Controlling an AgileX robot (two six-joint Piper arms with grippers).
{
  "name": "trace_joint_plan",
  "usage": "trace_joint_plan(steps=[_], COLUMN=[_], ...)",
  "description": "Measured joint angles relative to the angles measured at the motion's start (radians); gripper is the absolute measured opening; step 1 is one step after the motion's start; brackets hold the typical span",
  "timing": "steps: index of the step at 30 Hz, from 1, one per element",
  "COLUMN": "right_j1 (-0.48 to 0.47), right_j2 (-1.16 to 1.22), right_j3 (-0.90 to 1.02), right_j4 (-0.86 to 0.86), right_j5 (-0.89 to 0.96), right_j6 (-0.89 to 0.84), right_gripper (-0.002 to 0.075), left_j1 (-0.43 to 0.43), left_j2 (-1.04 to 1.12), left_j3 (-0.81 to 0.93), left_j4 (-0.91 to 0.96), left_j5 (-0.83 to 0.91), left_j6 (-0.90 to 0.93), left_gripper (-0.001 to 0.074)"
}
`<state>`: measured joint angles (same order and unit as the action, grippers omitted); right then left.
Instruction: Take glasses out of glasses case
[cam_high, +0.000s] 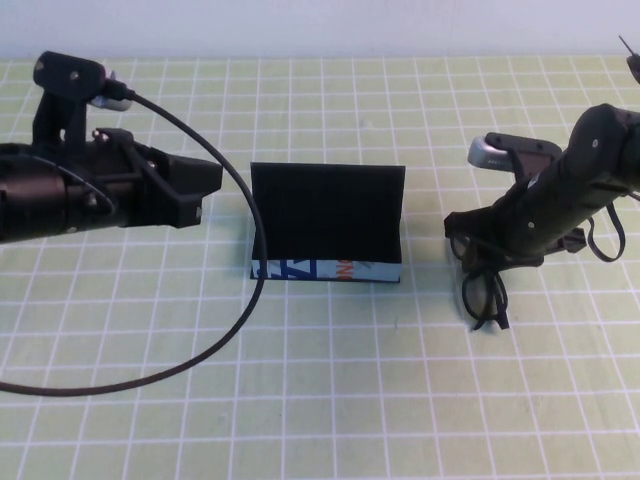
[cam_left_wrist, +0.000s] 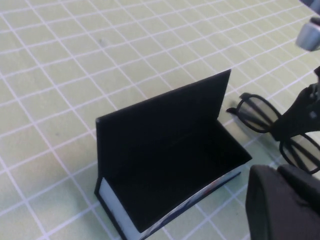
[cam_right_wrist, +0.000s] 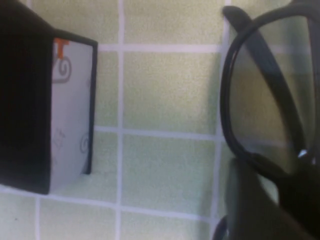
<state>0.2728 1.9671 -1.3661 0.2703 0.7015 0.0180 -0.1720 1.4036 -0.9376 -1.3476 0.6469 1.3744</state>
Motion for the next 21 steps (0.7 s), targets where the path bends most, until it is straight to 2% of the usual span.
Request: trace_joint_plan(steps=[2, 5, 13, 16, 21], right_j1=[0.000, 0.000, 0.000, 0.000, 0.000], right_j2=[0.000, 0.000, -0.115, -0.207, -0.408], right_j3=[0.000, -0.002, -0.030, -0.021, 0.122], right_j4=[-0.006, -0.026, -0.203, -0.238, -0.237], right_j5=[0.000, 0.013, 0.182, 0.290, 0.354], right_j6=[0.000, 0.002, 0.116, 0.133, 0.138], right_gripper=[0.0244, 0.0304, 0.0328, 0.0296, 0.0124], left_j1=[0.000, 0.000, 0.000, 0.000, 0.000], left_j2=[-0.008, -0.017, -0.085, -0.124, -0.278], left_j3=[0.000, 0.002, 0.002, 0.002, 0.043], left_j4=[0.000, 0.009, 0.009, 0.008, -0.014], left_j5=[0.011, 0.015, -0.152, -0.174, -0.236], left_j6=[0.000, 0.000, 0.000, -0.007, -0.009], left_gripper=[-0.0004, -0.0004, -0.0004, -0.0004, -0.0004])
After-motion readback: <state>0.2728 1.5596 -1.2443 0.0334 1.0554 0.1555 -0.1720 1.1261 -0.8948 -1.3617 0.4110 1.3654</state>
